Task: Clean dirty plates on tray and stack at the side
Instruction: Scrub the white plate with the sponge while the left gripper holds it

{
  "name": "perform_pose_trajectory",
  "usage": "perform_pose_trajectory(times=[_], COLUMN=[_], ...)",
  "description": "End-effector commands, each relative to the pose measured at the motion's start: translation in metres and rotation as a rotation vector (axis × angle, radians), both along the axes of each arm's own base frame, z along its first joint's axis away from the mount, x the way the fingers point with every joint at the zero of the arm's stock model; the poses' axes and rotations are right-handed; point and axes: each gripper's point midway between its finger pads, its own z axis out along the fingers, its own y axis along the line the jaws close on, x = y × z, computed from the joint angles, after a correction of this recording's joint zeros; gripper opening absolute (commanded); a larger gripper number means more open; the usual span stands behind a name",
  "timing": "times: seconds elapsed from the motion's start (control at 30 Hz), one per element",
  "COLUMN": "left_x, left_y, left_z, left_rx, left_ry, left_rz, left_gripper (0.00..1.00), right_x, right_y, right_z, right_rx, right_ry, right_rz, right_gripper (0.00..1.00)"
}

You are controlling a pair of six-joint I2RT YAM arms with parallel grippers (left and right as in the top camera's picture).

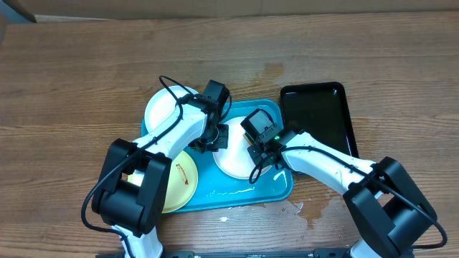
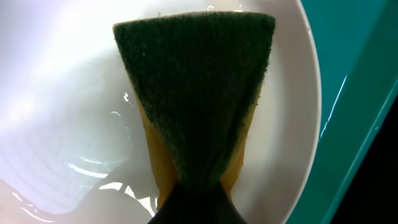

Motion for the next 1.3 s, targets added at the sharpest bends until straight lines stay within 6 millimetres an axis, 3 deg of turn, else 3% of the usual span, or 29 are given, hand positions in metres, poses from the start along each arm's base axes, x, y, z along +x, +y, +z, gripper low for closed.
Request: perform_pose_trajectory(times=[0.0, 0.27, 0.6, 0.87, 1.07, 1.27], left_x=[-0.005, -0.006, -0.007, -0.007, -0.006, -0.007], left_y=[0.009, 0.009, 0.009, 0.009, 0.009, 0.009], left_z=[-0.011, -0.011, -0.011, -0.011, -0.011, -0.011], left_rx=[0.051, 0.052, 0.054, 0.053, 0.053, 0.053], left_ry=[0.020, 0.022, 0.027, 0.026, 0.026, 0.026], left_rz=[-0.042, -0.042, -0.042, -0.042, -0.042, -0.042], left_gripper=[0.04, 0.04, 0.04, 0.04, 0.04, 0.04], right_x=[0.005, 0.006, 0.025, 0.040, 0.035, 0.046], right_y=[-0.008, -0.010, 0.003, -0.019, -0.012, -0.006], right_z=[-0.002, -0.017, -0.011, -0.011, -0.013, -0.008], right_rx=[-0.026, -0.006, 0.055, 0.081, 0.163, 0.172], right_ry=[-0.024, -0.068, -0.153, -0.136, -0.070, -0.124], right_rz=[-0.025, -0.030, -0.029, -0.103, 0.025, 0.075], right_gripper=[0.04, 0.04, 0.04, 0.04, 0.04, 0.04])
